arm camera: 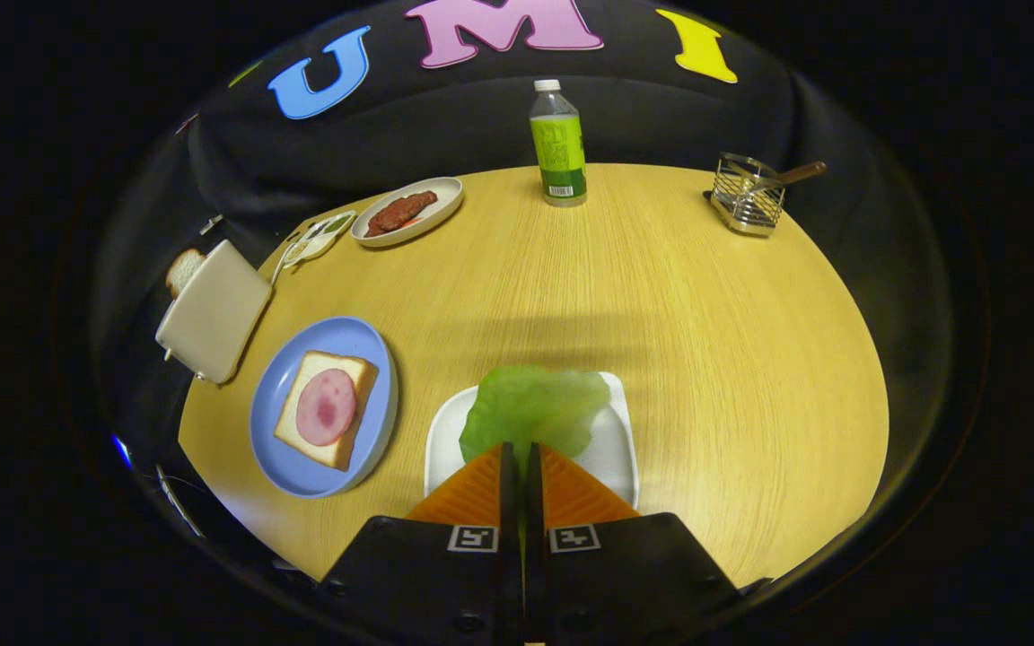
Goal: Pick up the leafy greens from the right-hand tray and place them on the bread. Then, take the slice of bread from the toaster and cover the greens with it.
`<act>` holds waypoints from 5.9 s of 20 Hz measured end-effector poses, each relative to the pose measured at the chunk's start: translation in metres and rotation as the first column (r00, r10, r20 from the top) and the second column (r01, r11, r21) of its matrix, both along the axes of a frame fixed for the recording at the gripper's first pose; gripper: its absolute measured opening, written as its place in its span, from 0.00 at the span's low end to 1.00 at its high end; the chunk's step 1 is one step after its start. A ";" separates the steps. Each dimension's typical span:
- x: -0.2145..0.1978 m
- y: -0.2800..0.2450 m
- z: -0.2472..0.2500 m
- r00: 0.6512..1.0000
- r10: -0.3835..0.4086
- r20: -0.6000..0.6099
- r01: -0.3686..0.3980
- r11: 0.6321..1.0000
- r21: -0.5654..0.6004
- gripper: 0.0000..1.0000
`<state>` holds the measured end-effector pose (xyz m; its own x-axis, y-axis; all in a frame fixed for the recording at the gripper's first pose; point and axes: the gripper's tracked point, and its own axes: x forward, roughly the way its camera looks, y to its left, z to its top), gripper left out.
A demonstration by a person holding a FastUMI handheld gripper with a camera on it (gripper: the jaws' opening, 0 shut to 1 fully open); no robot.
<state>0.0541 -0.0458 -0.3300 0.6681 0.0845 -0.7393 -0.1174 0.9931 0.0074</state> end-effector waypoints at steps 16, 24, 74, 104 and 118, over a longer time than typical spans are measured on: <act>-0.002 0.139 0.076 0.968 0.233 0.092 -0.237 0.971 0.036 0.06; 0.004 0.189 0.038 0.966 0.256 0.023 -0.256 0.967 -0.003 0.06; 0.053 0.443 0.162 0.814 0.481 0.327 -0.511 0.859 0.008 0.99; 0.133 0.559 0.043 0.895 0.429 0.126 -0.406 0.898 -0.169 0.54; 0.118 0.530 0.144 0.906 0.371 0.204 -0.375 0.927 -0.021 0.16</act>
